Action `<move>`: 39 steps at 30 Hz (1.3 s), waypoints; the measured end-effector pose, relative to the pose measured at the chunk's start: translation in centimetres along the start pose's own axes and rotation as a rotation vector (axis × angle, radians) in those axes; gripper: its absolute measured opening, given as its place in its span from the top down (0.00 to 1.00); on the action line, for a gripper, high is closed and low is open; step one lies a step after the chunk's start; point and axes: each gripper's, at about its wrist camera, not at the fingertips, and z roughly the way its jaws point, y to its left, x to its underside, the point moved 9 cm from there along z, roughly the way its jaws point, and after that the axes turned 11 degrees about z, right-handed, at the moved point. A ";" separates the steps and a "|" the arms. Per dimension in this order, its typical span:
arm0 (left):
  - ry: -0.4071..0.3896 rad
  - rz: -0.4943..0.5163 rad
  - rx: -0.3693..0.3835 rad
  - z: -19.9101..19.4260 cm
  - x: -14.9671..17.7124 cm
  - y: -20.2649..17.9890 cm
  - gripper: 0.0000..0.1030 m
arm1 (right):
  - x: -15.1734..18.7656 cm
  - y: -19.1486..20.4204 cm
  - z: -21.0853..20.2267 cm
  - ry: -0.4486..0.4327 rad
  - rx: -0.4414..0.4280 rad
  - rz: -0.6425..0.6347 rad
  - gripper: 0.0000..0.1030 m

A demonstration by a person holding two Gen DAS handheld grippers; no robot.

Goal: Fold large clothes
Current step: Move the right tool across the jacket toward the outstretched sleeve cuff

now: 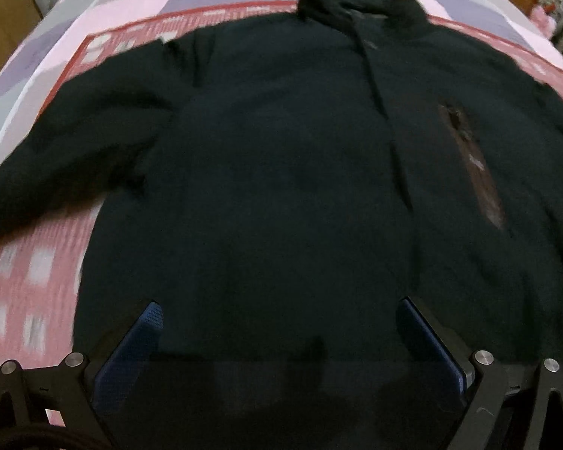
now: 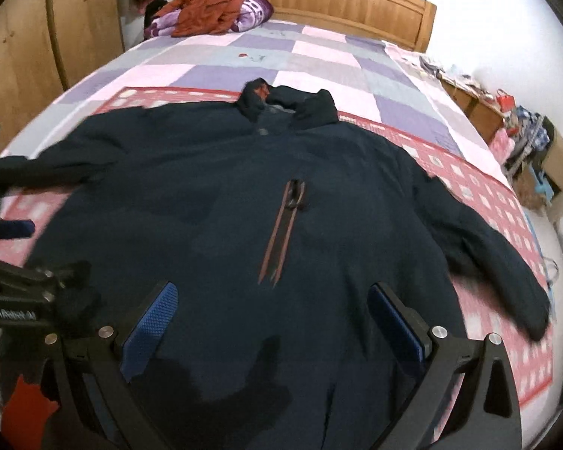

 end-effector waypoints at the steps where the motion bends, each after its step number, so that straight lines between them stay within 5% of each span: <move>1: -0.024 0.008 -0.025 1.9 -1.7 0.6 0.01 | -0.9 -0.3 2.3 -0.016 0.009 -0.033 0.00; 4: -0.050 0.036 -0.109 7.1 -5.1 2.9 0.01 | -2.2 -2.4 8.3 -0.019 0.041 -0.102 0.00; 6: 0.014 0.017 -0.171 11.2 -5.3 6.2 0.00 | -2.2 -6.6 11.6 0.015 0.111 -0.109 0.00; 7: 0.027 -0.011 -0.162 12.6 -5.1 8.1 0.00 | -2.1 -9.7 12.4 0.018 0.138 -0.068 0.00; 9: -0.049 -0.045 -0.003 13.4 -5.0 9.8 0.00 | -1.9 -17.1 12.9 0.012 0.168 0.073 0.00; 13: -0.100 0.136 -0.034 12.2 -3.9 9.3 0.00 | -0.4 -27.0 11.6 0.038 0.299 0.181 0.00; 16: -0.081 0.071 -0.077 10.0 -2.4 9.2 0.00 | -0.4 -25.3 9.0 -0.009 0.338 0.141 0.00; 21: -0.136 0.043 -0.012 4.1 3.7 3.7 0.00 | 2.7 -12.1 3.8 -0.089 0.114 0.050 0.00; 23: -0.100 0.057 0.014 3.0 7.4 0.8 0.00 | 6.5 -5.7 2.7 -0.037 -0.007 -0.025 0.00; 25: -0.084 0.090 -0.006 2.1 11.1 -0.4 0.00 | 10.2 -2.8 2.3 0.018 -0.037 -0.121 0.00; 27: -0.100 0.070 -0.040 0.9 13.3 1.2 0.00 | 12.7 -4.4 1.5 -0.007 0.005 -0.151 0.00; 31: -0.070 0.014 -0.111 0.1 16.5 6.5 0.00 | 14.8 -15.0 -0.4 0.024 0.207 -0.023 0.00; 33: -0.082 0.025 -0.048 -0.2 17.9 7.1 0.00 | 15.1 -18.2 -1.5 0.029 0.195 0.035 0.00; 37: -0.073 0.046 -0.061 -1.5 17.5 7.2 0.00 | 13.0 -17.7 -3.0 0.038 0.258 0.004 0.00; 39: -0.096 0.048 -0.033 -2.7 17.5 5.7 0.00 | 13.9 -14.1 -4.7 0.026 0.200 0.030 0.00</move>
